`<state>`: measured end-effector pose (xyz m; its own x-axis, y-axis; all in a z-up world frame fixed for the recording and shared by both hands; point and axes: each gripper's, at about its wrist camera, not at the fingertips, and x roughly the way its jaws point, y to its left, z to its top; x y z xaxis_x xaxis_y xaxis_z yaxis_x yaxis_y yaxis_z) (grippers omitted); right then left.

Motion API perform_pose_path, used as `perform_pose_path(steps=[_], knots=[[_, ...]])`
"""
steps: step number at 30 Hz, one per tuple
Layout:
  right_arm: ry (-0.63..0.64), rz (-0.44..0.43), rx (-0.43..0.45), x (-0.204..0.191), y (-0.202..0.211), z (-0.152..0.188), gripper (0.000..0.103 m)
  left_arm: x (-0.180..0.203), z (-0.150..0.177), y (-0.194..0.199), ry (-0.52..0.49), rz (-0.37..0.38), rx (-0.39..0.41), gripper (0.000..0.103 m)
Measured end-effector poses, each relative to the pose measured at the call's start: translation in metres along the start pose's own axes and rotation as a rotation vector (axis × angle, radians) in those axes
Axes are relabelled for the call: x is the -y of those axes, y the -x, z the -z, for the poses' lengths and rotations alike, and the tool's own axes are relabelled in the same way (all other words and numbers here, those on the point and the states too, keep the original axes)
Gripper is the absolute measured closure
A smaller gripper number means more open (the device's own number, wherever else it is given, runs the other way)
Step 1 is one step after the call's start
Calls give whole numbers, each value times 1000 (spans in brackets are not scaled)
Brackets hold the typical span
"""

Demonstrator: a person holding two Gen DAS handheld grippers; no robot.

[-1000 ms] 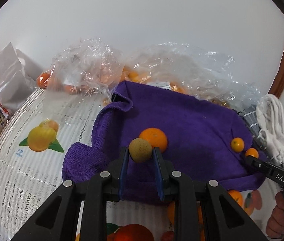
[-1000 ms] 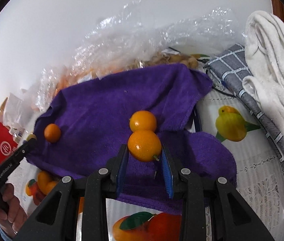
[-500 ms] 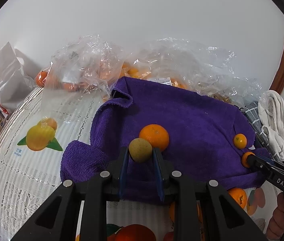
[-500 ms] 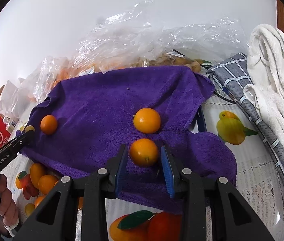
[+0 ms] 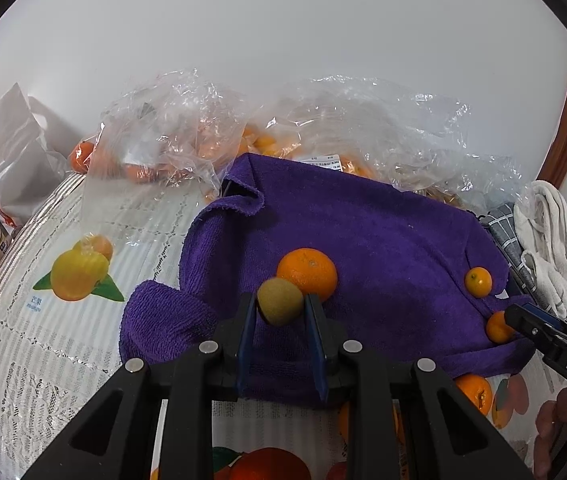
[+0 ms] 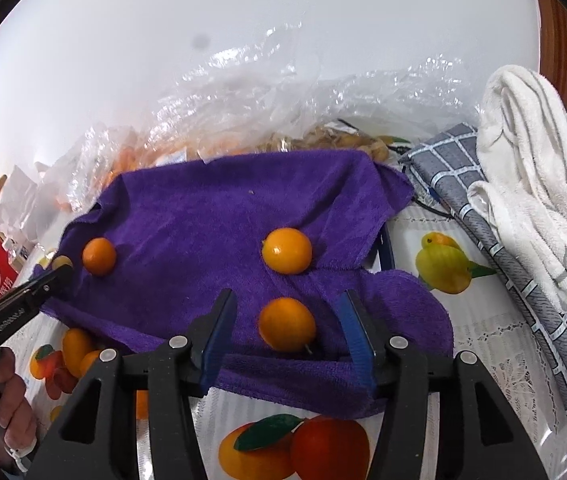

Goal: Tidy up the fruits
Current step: 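Lower the orange onto the towel and open the right tool while the left tool holds the yellow fruit, then open the left tool to release the yellow fruit while the right tool moves toward the loose oranges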

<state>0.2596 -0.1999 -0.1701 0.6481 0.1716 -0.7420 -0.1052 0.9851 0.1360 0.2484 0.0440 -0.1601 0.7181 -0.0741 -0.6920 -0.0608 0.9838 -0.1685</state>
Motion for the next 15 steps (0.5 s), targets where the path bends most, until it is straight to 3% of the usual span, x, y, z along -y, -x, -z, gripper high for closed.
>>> perform_pose_path(steps=[5, 15], knots=[[-8, 24, 9, -2, 8, -1, 49, -2, -1, 5, 13, 5, 25, 61], [71, -8, -21, -26, 16, 5, 50, -15, -8, 16, 50, 2, 64, 59]])
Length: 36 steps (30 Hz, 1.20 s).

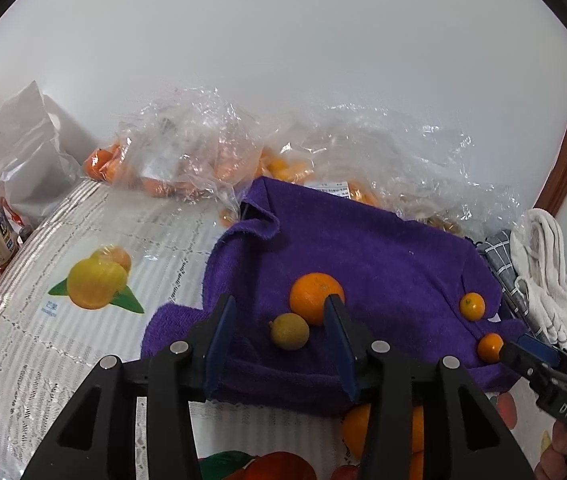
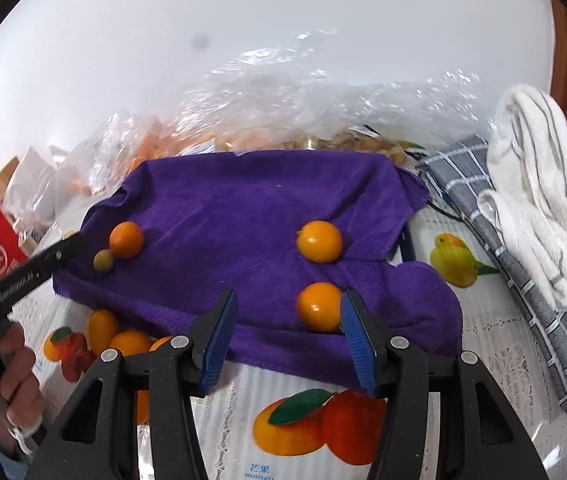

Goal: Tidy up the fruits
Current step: 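Open the left tool to release the yellow fruit while the right tool moves toward the loose oranges, then grasp a large orange with the right tool while the left tool grasps a small red fruit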

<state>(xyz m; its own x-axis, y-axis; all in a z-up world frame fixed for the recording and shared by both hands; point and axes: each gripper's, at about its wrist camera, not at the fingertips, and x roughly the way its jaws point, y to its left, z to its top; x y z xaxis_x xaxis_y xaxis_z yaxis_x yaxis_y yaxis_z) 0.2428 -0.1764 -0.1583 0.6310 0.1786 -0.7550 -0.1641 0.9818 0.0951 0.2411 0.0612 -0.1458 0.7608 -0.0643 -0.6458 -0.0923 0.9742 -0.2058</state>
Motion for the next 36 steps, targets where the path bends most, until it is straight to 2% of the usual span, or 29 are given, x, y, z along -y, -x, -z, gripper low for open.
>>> perform_pose_path(steps=[3, 6, 9, 13, 17, 20, 28, 31, 36], knots=[[4, -40, 7, -6, 7, 2, 55, 1, 0, 10, -19, -34, 37, 59], [12, -96, -3, -14, 12, 3, 55, 2, -1, 22, -41, -61, 54, 58], [41, -128, -11, -25, 16, 11, 55, 0, 4, 33, -48, -55, 39, 55], [76, -155, -44, -41, 11, 20, 54, -14, 26, 51, -44, -45, 16, 53], [120, -144, -80, -54, 0, 29, 54, -24, 41, 59, -58, -55, 5, 53], [131, -128, -114, -57, -8, 35, 54, -29, 41, 61, -22, -23, 4, 53], [114, -103, -104, -56, -19, 38, 50, -24, 41, 59, -17, 8, -10, 53], [104, -128, -109, -55, -20, 38, 61, -22, 42, 60, -22, 8, -7, 52], [111, -116, -94, -50, -9, 37, 61, -22, 41, 60, -22, -1, -8, 52]])
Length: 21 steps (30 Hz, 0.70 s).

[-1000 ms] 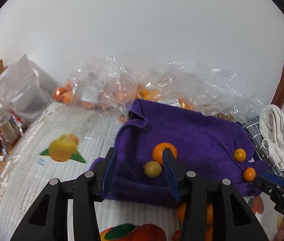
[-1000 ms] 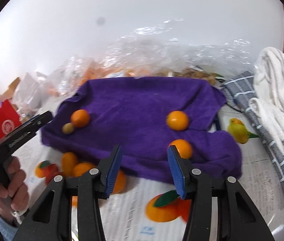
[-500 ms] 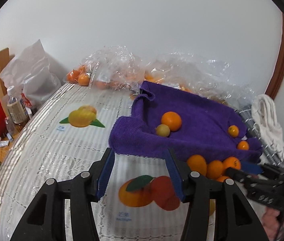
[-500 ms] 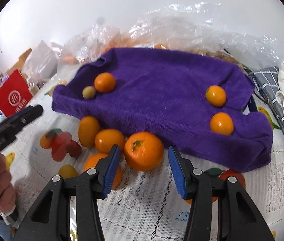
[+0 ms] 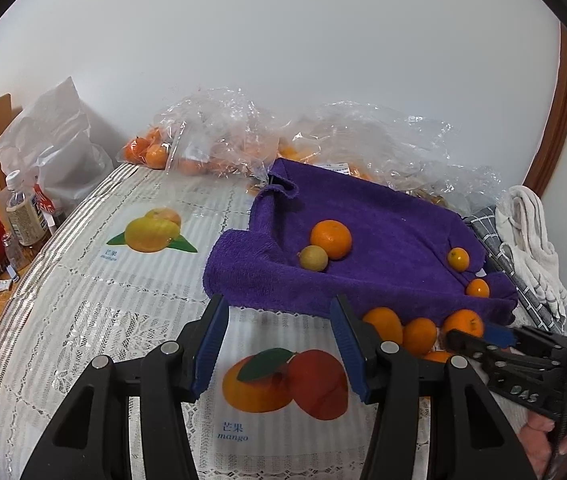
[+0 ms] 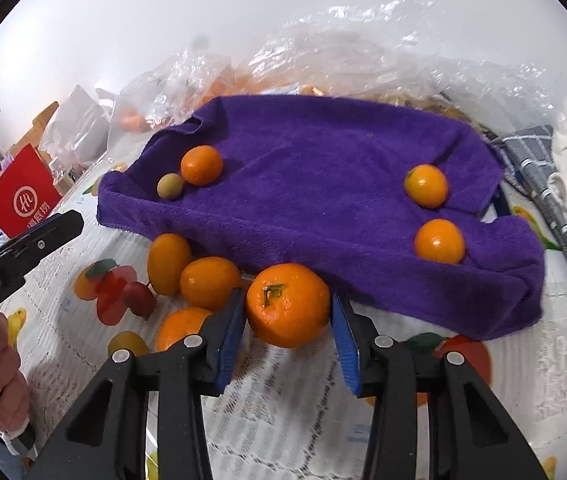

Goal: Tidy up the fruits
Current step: 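Grasp a large orange with the right tool while the left tool grasps a small red fruit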

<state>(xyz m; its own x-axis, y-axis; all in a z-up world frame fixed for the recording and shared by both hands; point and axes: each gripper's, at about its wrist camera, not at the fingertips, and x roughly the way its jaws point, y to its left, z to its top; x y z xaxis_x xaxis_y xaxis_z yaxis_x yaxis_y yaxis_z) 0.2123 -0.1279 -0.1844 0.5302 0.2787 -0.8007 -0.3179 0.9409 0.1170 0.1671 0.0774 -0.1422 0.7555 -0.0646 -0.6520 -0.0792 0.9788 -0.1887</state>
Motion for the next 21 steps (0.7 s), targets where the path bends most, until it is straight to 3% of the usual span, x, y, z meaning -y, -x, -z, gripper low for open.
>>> perform_pose_path(steps=[6, 10, 14, 21], knots=[[-20, 10, 51, 21, 28, 13, 61, -2, 1, -5, 17, 29, -31, 52], [-62, 35, 3, 38, 20, 23, 61, 5, 5, -11, -2, 63, -70, 52], [-100, 25, -15, 44, 14, 23, 60, 9, 8, -15, -1, 161, -128, 52], [-80, 74, -37, 38, 7, 24, 59, 23, 15, -26, -36, 202, -212, 52]])
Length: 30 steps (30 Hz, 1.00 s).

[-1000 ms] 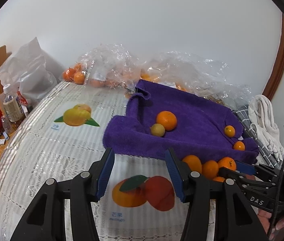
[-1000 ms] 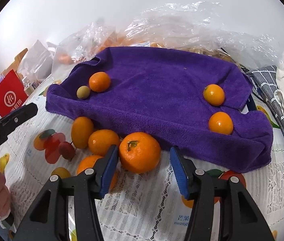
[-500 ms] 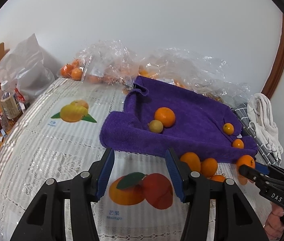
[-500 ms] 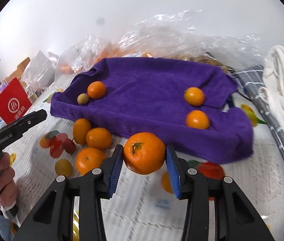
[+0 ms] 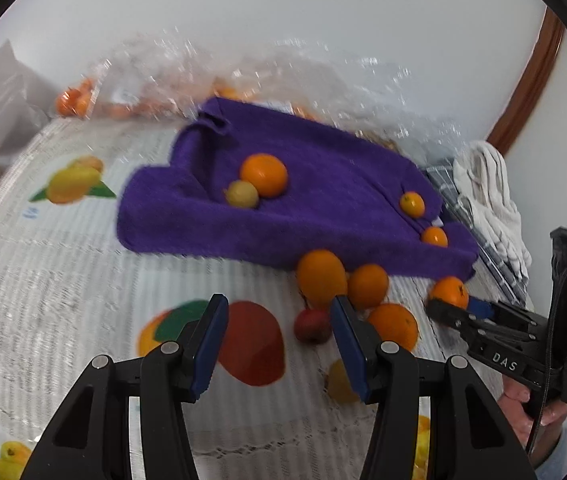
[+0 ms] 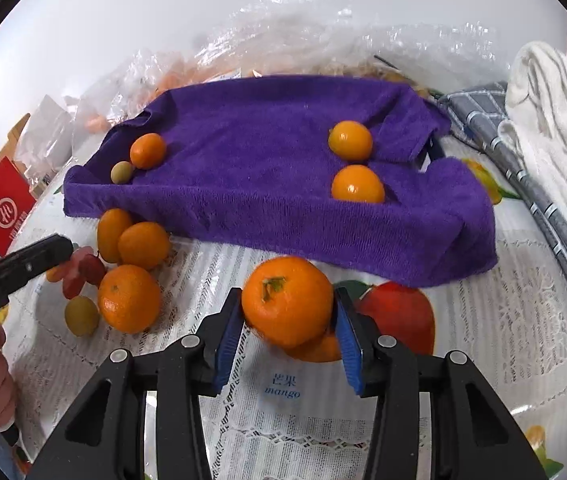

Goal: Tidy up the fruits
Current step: 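Grasp a large orange with the right tool while the left tool grasps a small red fruit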

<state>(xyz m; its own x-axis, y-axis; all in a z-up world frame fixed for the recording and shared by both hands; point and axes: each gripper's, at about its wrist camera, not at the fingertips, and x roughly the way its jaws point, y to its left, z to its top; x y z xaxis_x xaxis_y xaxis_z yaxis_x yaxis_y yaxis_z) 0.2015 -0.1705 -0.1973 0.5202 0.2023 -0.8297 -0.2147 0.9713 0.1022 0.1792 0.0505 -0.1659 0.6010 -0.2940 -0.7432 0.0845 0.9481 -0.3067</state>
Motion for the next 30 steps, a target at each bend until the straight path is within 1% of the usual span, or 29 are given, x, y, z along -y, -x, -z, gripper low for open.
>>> perform_pose_path(steps=[4, 9, 12, 15, 17, 18, 23, 27, 30], knots=[[15, 24, -2, -3, -1, 1, 59, 7, 2, -6, -34, -10, -18, 53], [22, 32, -2, -4, 1, 1, 60, 11, 2, -14, -40, -4, -42, 53], [7, 19, 0, -1, 3, 0, 61, 12, 2, -16, -38, 6, -40, 57], [-12, 13, 22, 2, 8, -2, 61, 14, 1, -19, -42, 13, -43, 62], [-20, 9, 33, 4, 11, -3, 61, 16, 2, -20, -48, 17, -49, 68], [-23, 10, 37, 4, 11, -4, 61, 17, 2, -21, -51, 18, -51, 69], [-27, 11, 39, 5, 11, -4, 61, 18, 2, -24, -47, 25, -56, 80], [-23, 13, 36, 5, 10, -4, 61, 16, 0, -23, -33, 33, -52, 80], [-25, 7, 54, 6, 13, -5, 61, 11, -3, -16, -5, 53, -29, 80]])
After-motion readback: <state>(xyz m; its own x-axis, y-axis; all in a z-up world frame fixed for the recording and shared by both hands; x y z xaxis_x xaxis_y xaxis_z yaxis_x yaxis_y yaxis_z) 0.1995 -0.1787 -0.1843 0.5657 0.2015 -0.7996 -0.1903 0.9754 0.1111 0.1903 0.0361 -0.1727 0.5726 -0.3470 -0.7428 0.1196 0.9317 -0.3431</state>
